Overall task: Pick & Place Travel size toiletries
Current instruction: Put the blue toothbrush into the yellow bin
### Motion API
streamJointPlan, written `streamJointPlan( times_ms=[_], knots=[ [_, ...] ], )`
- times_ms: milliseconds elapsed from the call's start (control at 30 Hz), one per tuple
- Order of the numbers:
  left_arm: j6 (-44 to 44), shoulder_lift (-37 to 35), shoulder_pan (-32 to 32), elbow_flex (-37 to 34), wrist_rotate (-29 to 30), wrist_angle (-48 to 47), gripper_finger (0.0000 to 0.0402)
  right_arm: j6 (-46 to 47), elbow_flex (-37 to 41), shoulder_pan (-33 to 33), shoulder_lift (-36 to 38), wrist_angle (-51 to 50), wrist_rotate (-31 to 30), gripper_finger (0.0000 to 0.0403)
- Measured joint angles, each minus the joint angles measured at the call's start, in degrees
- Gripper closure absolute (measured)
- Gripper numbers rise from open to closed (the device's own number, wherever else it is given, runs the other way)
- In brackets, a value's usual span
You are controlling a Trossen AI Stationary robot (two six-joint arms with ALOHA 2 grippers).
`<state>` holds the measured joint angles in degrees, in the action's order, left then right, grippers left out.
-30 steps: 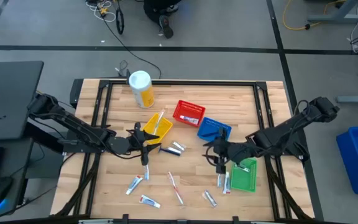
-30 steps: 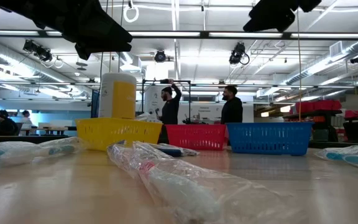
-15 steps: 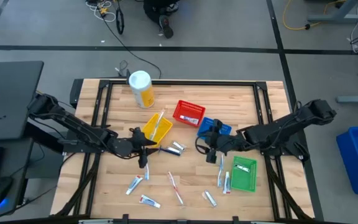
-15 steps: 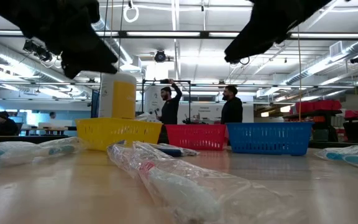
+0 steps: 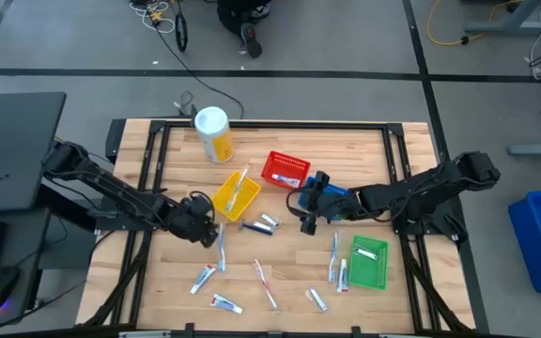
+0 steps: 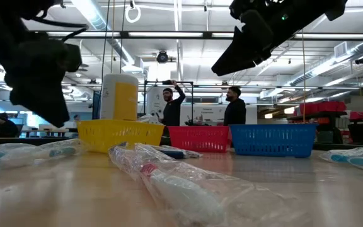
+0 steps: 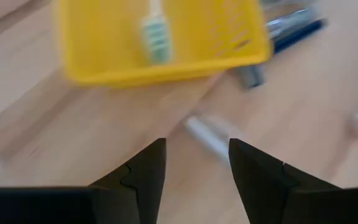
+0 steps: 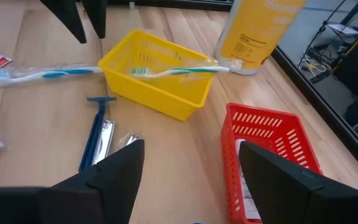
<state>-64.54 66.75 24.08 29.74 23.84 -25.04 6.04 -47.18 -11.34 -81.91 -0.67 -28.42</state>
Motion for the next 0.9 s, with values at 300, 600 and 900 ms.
streamJointPlan(
  times_ms=[300,600,900],
  knots=[
    [-3.6,5.3,0.4,0.1,-1.4,8.2,0.0223,-0.5,0.0,0.1,0.0,0.0,0.0,0.0159],
    [-12.6,14.7,0.5,0.1,-4.3,11.1,0.0223,-0.5,0.0,0.1,0.0,0.0,0.2,0.0166],
    [-12.1,12.6,0.6,1.6,-6.9,11.0,0.0223,-0.5,0.0,0.1,0.0,0.0,0.2,0.015]
  ],
)
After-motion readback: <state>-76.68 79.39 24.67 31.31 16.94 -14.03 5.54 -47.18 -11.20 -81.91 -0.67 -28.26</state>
